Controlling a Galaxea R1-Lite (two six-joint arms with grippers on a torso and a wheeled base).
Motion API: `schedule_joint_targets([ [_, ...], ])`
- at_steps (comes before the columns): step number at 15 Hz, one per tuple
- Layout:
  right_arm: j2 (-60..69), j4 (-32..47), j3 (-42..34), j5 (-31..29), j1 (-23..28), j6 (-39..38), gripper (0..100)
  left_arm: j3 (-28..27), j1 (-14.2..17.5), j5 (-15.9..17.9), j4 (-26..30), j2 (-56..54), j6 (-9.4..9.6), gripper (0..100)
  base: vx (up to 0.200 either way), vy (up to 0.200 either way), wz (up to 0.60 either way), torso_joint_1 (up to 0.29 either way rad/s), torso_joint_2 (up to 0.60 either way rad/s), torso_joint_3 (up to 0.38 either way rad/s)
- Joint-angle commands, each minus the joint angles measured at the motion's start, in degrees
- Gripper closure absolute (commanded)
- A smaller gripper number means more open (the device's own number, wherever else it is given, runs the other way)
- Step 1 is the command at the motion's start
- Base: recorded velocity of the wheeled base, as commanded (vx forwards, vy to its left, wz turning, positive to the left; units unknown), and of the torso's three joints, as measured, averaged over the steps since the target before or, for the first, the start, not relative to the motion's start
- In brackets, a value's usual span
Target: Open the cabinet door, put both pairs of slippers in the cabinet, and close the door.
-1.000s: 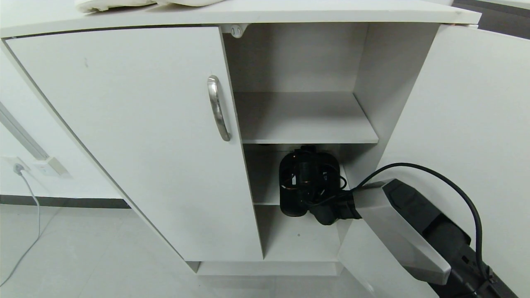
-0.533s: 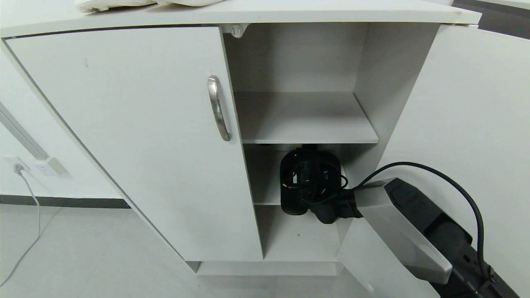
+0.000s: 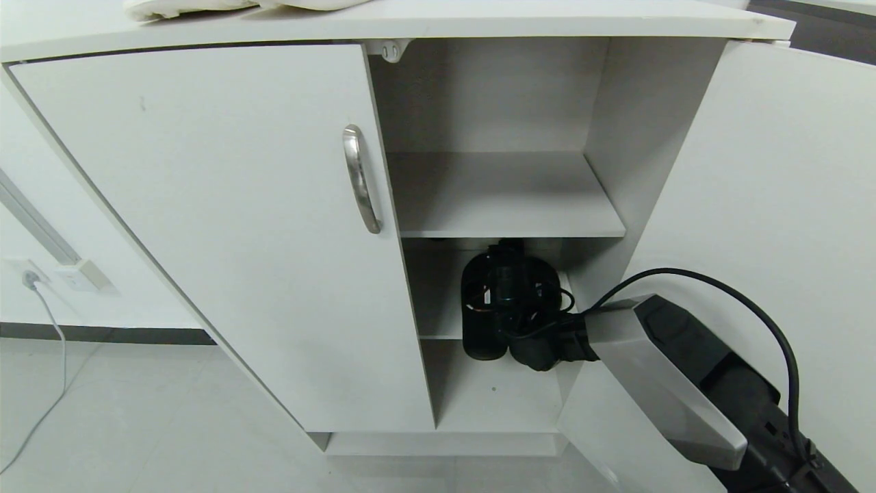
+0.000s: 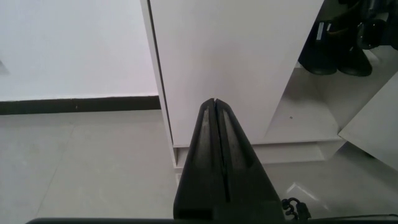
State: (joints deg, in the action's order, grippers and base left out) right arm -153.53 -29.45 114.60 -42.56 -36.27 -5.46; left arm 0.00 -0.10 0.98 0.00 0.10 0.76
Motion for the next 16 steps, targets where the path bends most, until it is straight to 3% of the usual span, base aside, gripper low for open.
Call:
schedule_joint_targets([
  [1,0.4,-0.1,0.0,-1.5,-0.2,0.0,0,0.0,0.0,0.0,0.0,0.0,0.04,100,0.0,0.0,0.0,0.0,0.0,0.0],
  [3,1.3,-0.3,0.0,-3.1,-0.4,0.0,0,0.0,0.0,0.0,0.0,0.1,0.04,100,0.0,0.0,0.0,0.0,0.0,0.0],
  [8,6.5,-5.4,-12.8,-3.1,-1.4,0.0,0,0.0,0.0,0.0,0.0,0.0,0.04,100,0.0,0.0,0.0,0.0,0.0,0.0],
  [12,6.7,-7.4,-15.4,-3.0,-1.7,-0.3,0,0.0,0.0,0.0,0.0,0.1,0.04,100,0.0,0.0,0.0,0.0,0.0,0.0],
  [16,13.8,-14.1,-27.3,-3.0,-5.2,-0.3,0,0.0,0.0,0.0,0.0,0.0,-0.14,100,0.0,0.0,0.0,0.0,0.0,0.0],
])
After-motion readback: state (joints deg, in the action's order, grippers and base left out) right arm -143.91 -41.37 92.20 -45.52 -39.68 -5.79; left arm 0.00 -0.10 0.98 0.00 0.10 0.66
